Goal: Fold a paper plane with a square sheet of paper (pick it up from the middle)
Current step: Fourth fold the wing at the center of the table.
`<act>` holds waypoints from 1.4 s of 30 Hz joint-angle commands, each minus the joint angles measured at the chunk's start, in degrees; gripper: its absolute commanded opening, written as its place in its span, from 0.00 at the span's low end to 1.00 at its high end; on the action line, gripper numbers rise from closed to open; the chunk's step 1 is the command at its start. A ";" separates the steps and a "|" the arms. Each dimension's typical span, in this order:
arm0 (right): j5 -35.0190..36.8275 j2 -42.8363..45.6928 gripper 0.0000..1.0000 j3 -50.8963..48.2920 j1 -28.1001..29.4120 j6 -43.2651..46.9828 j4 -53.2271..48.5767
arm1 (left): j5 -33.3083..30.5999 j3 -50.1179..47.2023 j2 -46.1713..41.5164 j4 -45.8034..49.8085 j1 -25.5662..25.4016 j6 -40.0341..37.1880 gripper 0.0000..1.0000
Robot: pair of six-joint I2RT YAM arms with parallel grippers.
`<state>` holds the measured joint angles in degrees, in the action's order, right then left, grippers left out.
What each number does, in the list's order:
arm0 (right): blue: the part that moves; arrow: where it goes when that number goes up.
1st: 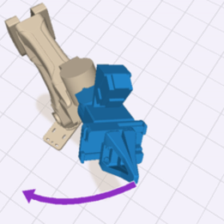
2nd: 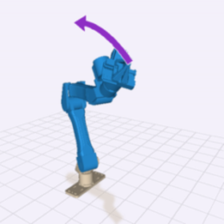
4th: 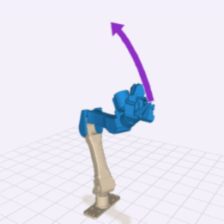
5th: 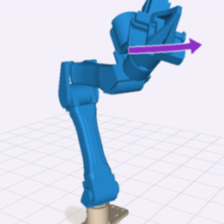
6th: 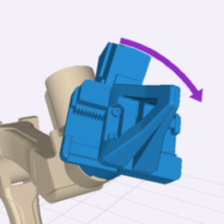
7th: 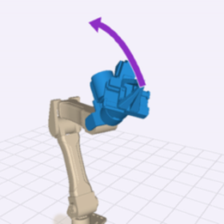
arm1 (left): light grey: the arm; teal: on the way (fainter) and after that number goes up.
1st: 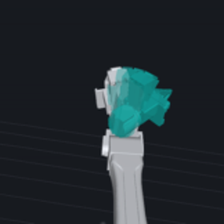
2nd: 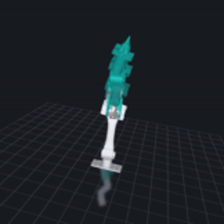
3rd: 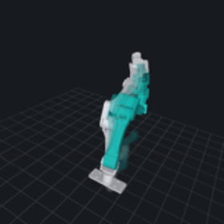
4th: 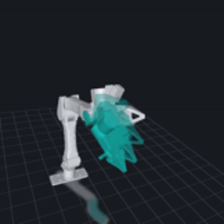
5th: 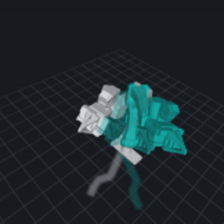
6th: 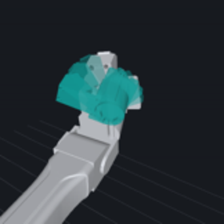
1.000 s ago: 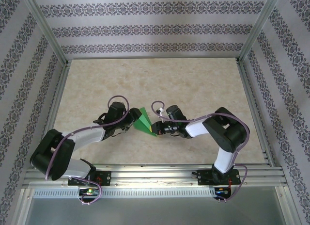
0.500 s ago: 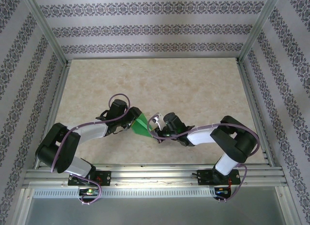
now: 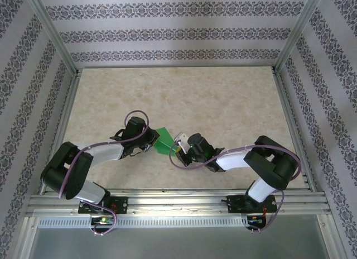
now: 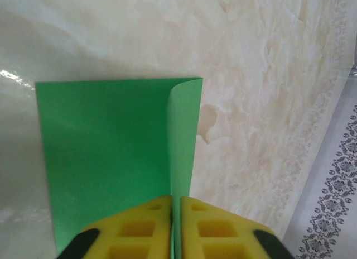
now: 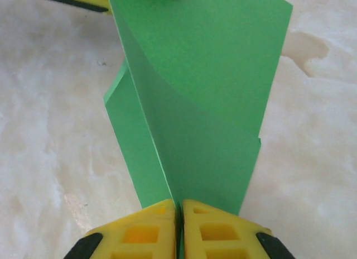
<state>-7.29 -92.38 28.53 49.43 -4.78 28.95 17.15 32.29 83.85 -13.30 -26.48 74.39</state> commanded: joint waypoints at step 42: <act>5.12 -3.96 0.00 2.55 4.18 -5.61 0.64 | -4.61 -3.65 -9.80 2.14 0.86 0.24 0.33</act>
<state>1.98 -94.87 29.50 54.11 -4.27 29.36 15.88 29.47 77.56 -14.79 -26.44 76.40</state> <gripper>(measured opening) 0.049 0.329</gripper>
